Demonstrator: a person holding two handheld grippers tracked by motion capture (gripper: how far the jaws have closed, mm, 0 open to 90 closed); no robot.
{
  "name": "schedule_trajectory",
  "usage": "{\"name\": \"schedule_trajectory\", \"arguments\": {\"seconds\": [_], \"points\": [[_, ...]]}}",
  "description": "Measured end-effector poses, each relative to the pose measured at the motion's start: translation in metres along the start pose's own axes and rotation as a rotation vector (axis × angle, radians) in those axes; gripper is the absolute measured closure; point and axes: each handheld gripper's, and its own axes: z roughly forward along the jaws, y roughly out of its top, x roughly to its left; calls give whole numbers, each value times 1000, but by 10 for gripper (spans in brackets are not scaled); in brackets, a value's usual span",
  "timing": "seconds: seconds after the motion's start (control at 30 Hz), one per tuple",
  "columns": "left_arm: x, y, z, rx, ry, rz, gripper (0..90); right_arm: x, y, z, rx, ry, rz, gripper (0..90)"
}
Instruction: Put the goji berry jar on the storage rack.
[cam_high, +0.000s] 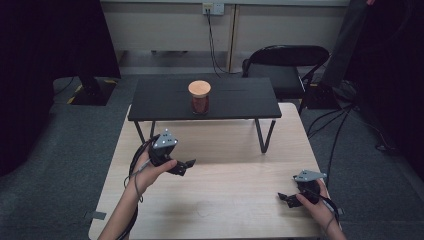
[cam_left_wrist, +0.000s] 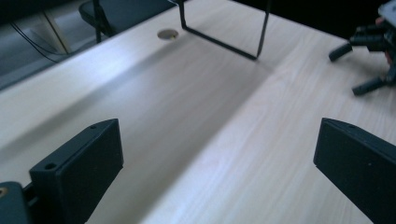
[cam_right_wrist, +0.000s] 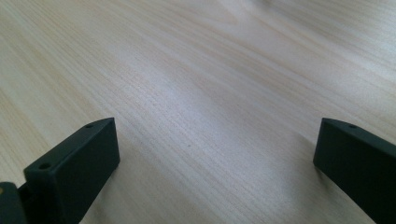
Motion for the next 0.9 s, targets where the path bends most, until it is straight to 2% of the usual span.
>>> {"name": "schedule_trajectory", "arguments": {"seconds": [0.03,0.23,0.37,0.4,0.47,0.63,0.8,0.9], "points": [[0,0,0,0,0,0,8,0,0,0,0,0,0,0],[2,-33,5,0,-29,-25,9,0,0,0,0,0,0,0],[0,-51,7,9,-17,-40,9,0,0,0,0,0,0,0],[0,-61,9,16,-14,-48,9,0,0,0,0,0,0,0],[0,-66,10,26,-11,-51,9,0,0,0,0,0,0,0],[-3,-85,19,95,6,-41,12,0,0,0,0,0,0,0],[-5,-95,23,95,16,-22,13,0,0,0,0,0,0,0],[-5,-99,24,99,16,-25,14,0,0,0,0,0,0,0]]}}
